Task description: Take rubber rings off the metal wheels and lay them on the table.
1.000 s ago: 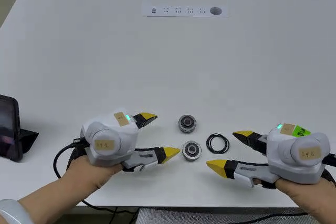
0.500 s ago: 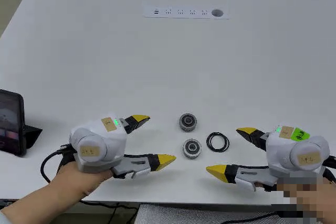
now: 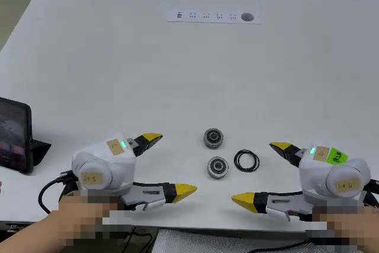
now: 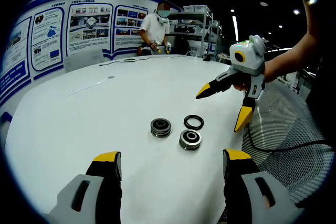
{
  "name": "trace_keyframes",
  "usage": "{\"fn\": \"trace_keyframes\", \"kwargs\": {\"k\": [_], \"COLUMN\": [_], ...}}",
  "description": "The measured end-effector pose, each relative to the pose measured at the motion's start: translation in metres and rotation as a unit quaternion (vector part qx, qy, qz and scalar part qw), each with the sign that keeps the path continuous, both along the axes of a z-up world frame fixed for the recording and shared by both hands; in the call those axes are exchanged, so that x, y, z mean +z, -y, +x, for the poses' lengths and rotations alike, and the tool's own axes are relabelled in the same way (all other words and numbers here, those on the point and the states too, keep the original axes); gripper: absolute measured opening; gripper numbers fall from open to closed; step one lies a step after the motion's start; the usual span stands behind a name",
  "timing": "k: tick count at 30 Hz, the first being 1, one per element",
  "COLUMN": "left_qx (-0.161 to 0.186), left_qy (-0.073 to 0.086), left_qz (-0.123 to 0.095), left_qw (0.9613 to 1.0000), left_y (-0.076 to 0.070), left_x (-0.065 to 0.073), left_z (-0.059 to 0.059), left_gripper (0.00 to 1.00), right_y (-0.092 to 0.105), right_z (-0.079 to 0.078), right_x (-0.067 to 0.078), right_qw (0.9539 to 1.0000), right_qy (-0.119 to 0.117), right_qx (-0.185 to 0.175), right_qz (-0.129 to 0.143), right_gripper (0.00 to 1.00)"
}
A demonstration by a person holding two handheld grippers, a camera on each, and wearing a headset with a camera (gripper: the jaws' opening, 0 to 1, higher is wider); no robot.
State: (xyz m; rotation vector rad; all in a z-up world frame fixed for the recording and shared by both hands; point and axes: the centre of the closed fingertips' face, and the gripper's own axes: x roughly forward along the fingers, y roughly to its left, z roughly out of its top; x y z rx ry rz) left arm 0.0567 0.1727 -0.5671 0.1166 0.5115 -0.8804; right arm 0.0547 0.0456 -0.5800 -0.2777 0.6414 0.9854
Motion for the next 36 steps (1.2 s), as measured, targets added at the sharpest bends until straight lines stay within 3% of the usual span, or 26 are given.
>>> {"fn": "trace_keyframes", "kwargs": {"k": [2, 16, 23, 36], "left_qx": [0.002, 0.02, 0.021, 0.025], "left_qy": [0.002, 0.005, 0.007, 0.007], "left_qz": [-0.011, -0.03, -0.031, -0.032], "left_qw": [0.9999, 0.9993, 0.9993, 0.9992], "left_y": [0.0, -0.003, -0.003, -0.004], "left_x": [0.003, 0.008, 0.009, 0.011], "left_z": [-0.002, -0.009, -0.012, -0.013], "left_gripper": [0.84, 0.93, 0.99, 1.0], "right_y": [0.0, 0.008, 0.006, 0.006], "right_z": [-0.002, -0.008, -0.006, -0.007], "right_x": [0.001, 0.001, 0.004, 0.004], "right_qw": [1.0, 0.9999, 0.9997, 0.9998], "right_qy": [0.003, 0.011, 0.017, 0.015], "right_qx": [0.002, -0.001, -0.002, -0.001], "right_qz": [0.003, 0.01, 0.016, 0.011], "right_gripper": [0.9, 0.99, 0.99, 0.99]}}
